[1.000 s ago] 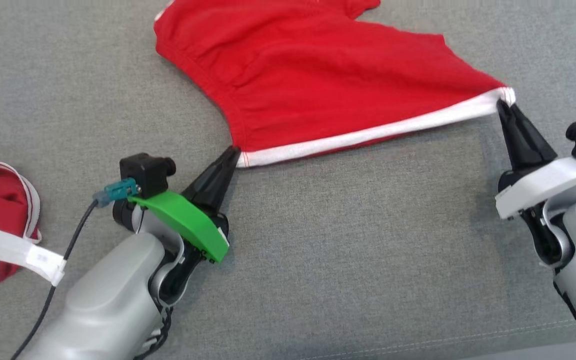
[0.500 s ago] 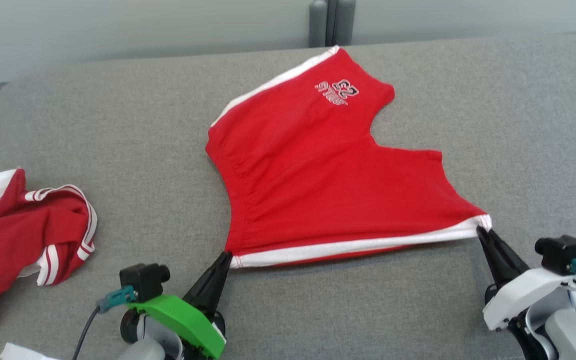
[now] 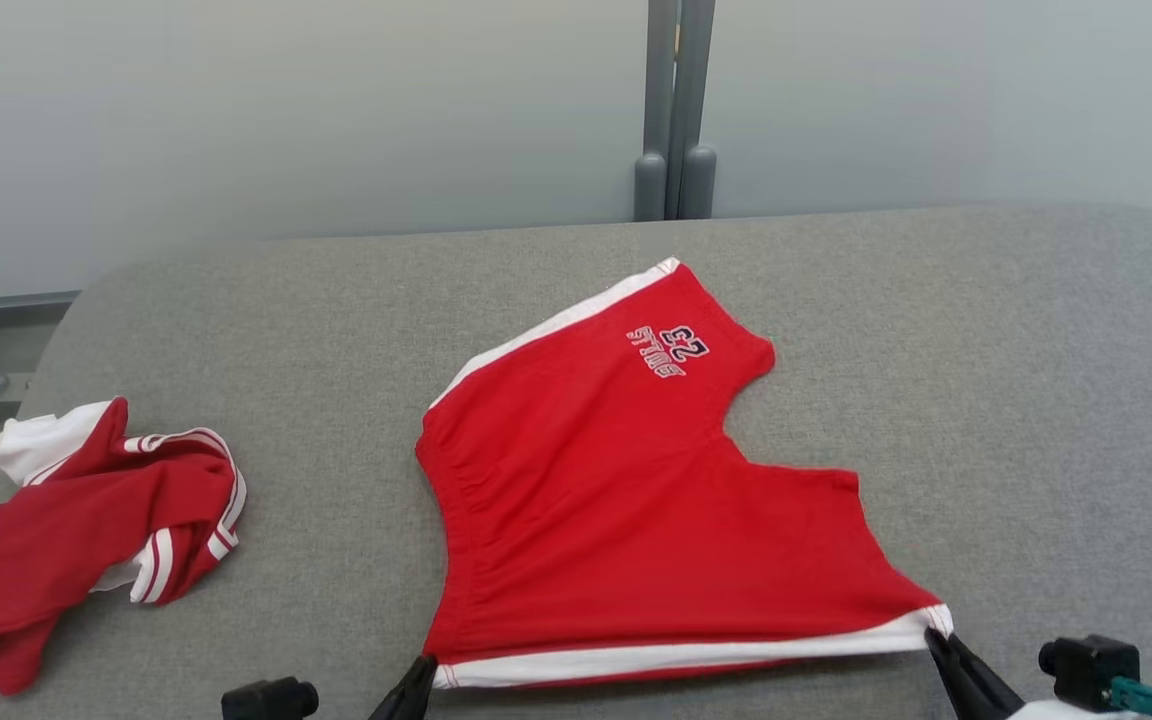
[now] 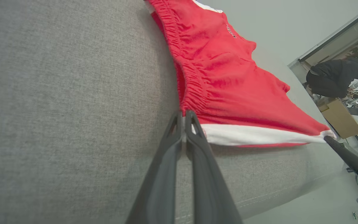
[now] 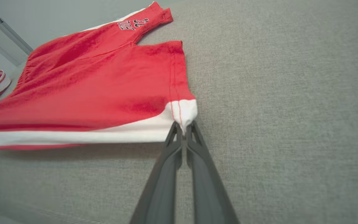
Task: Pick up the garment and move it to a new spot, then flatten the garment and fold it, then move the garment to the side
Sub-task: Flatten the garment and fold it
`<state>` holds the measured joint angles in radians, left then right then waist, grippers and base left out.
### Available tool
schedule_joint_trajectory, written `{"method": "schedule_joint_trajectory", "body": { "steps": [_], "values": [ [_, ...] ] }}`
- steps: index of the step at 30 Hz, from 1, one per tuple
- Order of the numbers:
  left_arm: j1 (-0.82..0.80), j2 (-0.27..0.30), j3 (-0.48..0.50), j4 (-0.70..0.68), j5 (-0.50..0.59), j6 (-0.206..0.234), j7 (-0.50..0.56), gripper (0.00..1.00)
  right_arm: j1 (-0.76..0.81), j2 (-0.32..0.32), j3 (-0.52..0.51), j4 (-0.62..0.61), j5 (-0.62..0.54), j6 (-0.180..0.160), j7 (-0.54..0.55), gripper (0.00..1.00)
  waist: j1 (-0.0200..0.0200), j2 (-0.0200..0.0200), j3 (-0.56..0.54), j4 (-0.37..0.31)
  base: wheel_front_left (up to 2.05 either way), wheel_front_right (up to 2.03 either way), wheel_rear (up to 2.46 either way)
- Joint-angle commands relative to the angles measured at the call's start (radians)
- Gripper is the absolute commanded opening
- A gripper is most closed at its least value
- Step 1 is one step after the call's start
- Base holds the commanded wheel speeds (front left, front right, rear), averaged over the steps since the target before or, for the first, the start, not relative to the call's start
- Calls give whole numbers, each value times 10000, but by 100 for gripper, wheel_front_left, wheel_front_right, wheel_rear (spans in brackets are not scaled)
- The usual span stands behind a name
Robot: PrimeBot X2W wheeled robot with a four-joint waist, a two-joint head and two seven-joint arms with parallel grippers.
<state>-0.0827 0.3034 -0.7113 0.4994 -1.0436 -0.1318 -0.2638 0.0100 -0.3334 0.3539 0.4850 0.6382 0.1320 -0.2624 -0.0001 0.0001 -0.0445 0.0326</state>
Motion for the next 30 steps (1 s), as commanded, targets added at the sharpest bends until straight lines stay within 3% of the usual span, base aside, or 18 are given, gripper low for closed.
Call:
{"method": "schedule_joint_trajectory", "body": {
  "steps": [1, 12, 22, 30],
  "values": [
    [255, 110, 194, 92, 145, 23, -11, 0, 263, -202, -90, -36, 81, -28, -32, 0, 1, -1, -190, 60, 0, 0, 0],
    [1041, 29, 881, -317, 810, 33, -34, 0, 973, -363, -432, -745, -94, -35, -35, 0, 1, -1, -178, 182, 0, 0, 0],
    [126, -170, 741, -1420, 848, 24, -22, 0, -904, -663, -113, -992, -263, -23, -32, 0, 1, -1, 290, 767, 0, 0, 0],
    [-1793, -468, -49, -1466, 273, 24, -17, 0, -3657, -1185, 154, 61, -421, -22, 127, 0, 1, -1, 1550, 1581, 0, 0, 0]
  ]
}}
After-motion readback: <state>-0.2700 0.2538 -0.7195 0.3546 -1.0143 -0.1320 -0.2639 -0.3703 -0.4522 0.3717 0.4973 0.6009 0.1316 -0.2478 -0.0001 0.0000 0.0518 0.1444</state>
